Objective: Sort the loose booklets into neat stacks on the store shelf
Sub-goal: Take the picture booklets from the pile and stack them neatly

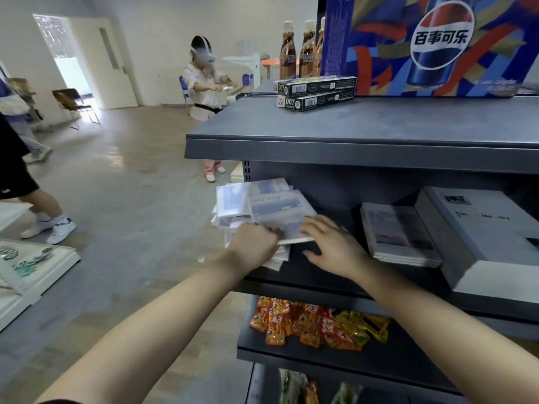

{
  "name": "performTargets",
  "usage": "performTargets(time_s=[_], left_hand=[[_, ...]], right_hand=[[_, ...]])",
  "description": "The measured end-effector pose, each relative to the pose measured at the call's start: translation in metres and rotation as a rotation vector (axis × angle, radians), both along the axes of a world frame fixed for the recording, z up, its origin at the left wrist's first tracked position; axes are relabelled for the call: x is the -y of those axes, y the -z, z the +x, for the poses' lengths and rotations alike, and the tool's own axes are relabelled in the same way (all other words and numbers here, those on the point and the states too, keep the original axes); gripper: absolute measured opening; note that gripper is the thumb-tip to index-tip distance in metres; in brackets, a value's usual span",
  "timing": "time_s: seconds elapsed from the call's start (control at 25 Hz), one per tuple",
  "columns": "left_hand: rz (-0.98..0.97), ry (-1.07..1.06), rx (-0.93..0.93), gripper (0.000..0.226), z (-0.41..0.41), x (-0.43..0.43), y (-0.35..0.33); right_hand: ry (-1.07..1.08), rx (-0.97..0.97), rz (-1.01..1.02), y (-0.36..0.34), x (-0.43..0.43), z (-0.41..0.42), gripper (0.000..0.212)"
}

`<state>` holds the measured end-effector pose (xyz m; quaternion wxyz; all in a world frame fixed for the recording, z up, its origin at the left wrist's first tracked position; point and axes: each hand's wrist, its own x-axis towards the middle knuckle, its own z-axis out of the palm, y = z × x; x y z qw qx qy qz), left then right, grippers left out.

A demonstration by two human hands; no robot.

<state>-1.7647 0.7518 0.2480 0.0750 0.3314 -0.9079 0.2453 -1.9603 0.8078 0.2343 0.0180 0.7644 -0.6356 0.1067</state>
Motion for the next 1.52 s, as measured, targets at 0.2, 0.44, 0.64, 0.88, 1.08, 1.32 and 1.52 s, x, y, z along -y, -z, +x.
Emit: performTargets(time_s=[0.2,0.44,0.64,0.88,1.08,1.32,1.52], left_hand=[[0.002,0.125,-0.195,0.015,-0.02,-0.011,0.006],[0.011,0.186,-0.225,0.044,0.015,0.01,0.007],[0.288,-0.05,-0.067,0.047,0.014,0.012,0.004],[0.052,-0.187,0.239,0.039,-0.035,-0.011,-0.023],[0.189,-0.236,0.099,0.026,-0.067,-0.041,-0.025],[0.394,0.03,-0.111,0.048,-0.011,-0.028,-0.022],[0.517,0.052,-0.141,0.065,0.01,-0.005,0.014]], right_hand=[[0.001,0.039,-0.043,0.001,0.004,0.016,0.047],[-0.305,0.363,-0.165,0.012,-0.002,-0.032,0.05],[-0.124,0.219,-0.222,0.021,0.004,-0.049,0.054],[0.026,0.122,-0.302,0.003,-0.004,-0.034,0.044],[0.147,-0.059,-0.206,0.002,0.011,0.007,0.039],[-0.078,0.357,-0.331,0.033,0.018,-0.039,0.052],[-0.188,0.285,-0.31,0.029,-0.008,-0.05,0.041]])
